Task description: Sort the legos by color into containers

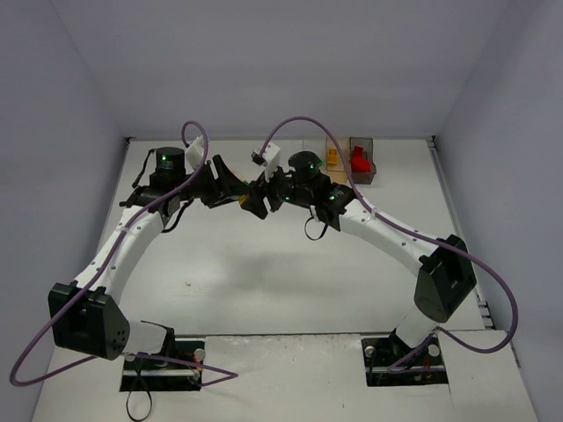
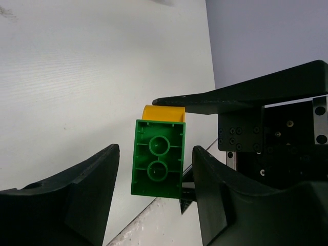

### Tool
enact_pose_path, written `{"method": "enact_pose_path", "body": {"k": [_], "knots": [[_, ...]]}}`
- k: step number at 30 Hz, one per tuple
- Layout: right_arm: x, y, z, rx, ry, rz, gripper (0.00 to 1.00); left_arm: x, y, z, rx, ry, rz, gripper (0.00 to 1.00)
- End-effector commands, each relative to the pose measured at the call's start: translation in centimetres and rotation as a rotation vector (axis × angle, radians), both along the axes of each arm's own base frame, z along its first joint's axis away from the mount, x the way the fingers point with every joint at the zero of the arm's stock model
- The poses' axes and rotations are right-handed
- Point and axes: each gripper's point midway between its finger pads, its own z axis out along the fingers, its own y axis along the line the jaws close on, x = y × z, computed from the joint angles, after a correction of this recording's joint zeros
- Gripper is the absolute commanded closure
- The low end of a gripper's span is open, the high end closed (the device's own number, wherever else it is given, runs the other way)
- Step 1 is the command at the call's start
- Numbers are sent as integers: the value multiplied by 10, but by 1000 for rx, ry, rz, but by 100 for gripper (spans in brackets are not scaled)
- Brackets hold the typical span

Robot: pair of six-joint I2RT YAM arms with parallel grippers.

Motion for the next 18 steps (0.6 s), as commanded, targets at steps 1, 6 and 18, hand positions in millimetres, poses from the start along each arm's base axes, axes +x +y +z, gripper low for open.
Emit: {"method": "enact_pose_path", "body": {"k": [1, 6, 18], "knots": [[-2, 0, 42, 86, -103, 6, 88, 5, 7, 40, 18, -147, 24, 47], [-4, -1, 39, 78, -97, 7, 88, 12, 7, 49, 3, -172, 46, 47], [-4, -2, 40, 76, -100, 6, 88, 11, 6, 43, -8, -156, 48, 63]]}}
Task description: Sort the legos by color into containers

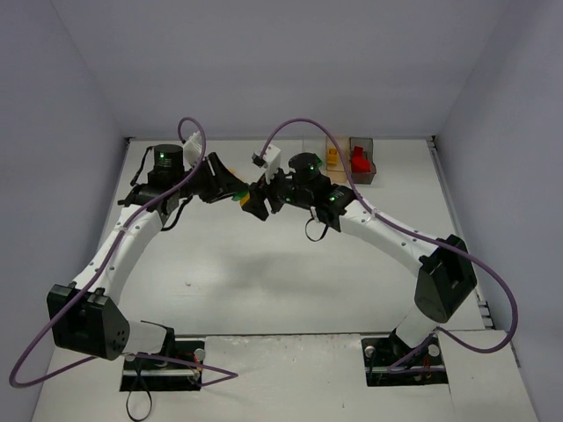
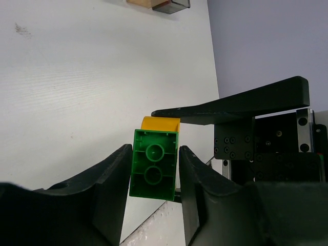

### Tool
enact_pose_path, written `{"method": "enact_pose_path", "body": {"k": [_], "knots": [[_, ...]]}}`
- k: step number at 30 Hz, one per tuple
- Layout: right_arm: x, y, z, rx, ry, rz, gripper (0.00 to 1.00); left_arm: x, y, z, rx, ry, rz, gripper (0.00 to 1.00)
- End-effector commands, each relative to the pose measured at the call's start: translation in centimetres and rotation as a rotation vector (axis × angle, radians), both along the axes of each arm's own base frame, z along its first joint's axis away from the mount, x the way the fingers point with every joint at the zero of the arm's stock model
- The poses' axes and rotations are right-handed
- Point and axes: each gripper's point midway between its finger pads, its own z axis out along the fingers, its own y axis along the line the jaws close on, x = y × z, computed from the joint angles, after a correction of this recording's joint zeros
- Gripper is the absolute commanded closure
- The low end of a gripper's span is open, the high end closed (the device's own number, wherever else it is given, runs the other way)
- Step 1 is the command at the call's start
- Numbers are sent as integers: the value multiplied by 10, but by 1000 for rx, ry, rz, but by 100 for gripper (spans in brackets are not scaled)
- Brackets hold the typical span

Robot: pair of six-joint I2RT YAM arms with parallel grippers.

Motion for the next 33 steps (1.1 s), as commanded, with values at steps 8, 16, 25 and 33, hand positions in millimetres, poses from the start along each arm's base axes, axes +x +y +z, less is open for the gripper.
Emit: {"method": "enact_pose_path", "body": {"k": [8, 16, 25, 33], "knots": [[-1, -2, 42, 77, -105, -2, 87, 3, 2, 39, -27, -140, 11, 94], [1, -15, 10, 2, -73, -41, 87, 5, 5, 40, -4, -159, 20, 100], [29, -66, -16, -78, -41, -169, 88, 14, 11, 44, 17, -179, 32, 100], [41, -81, -21, -87, -20, -193, 88, 19, 11, 43, 1, -185, 42, 100]]}}
